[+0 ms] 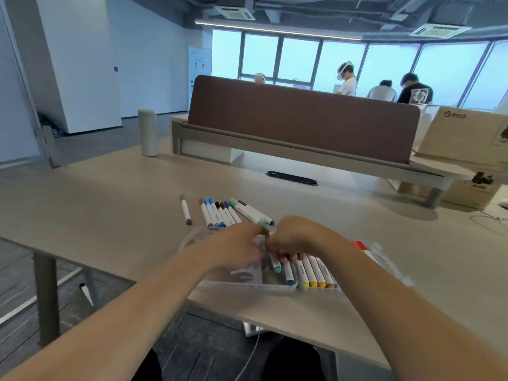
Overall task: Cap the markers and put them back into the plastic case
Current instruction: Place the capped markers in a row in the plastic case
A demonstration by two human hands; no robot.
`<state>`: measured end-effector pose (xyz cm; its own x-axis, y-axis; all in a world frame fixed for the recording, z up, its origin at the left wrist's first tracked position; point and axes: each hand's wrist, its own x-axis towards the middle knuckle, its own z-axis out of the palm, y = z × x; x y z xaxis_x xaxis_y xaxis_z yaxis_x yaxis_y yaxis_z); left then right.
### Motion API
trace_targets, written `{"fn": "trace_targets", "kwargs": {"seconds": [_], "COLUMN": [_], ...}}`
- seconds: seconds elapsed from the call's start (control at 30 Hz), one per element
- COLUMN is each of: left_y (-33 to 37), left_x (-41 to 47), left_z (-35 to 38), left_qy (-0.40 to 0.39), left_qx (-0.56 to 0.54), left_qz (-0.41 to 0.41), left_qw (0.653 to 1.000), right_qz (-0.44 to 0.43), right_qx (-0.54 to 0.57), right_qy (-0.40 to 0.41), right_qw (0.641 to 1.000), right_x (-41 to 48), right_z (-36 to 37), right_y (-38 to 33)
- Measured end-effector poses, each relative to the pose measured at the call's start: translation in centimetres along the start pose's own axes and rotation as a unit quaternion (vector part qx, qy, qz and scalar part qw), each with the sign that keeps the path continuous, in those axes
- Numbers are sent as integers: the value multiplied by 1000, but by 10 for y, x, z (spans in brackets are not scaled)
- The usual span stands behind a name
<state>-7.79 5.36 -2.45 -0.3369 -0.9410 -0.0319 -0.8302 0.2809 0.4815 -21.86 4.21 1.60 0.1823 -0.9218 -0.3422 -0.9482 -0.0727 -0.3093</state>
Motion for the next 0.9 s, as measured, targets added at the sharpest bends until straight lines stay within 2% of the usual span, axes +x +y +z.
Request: {"fn": "trace_targets", "kwargs": {"seconds": [0.23,0.4,0.57,0.9], "left_y": [9,6,5,21], "left_x": [7,10,11,13], "left_z": [15,17,19,16], "left_qy": [-42,-76,-79,-78], "left_qx": [19,68,92,155], "left_qz": [20,44,63,27], "left_qw": [999,994,991,985], "right_qz": [0,-3,-14,16], "right_qx": [15,-21,-18,-31], "right_qy": [-35,-55,-56,-121], "right_qw": [999,998,998,992], "right_x": [-10,-2,5,22], "right_z": [2,-1,-2,-9], "right_y": [18,26,32,34]}}
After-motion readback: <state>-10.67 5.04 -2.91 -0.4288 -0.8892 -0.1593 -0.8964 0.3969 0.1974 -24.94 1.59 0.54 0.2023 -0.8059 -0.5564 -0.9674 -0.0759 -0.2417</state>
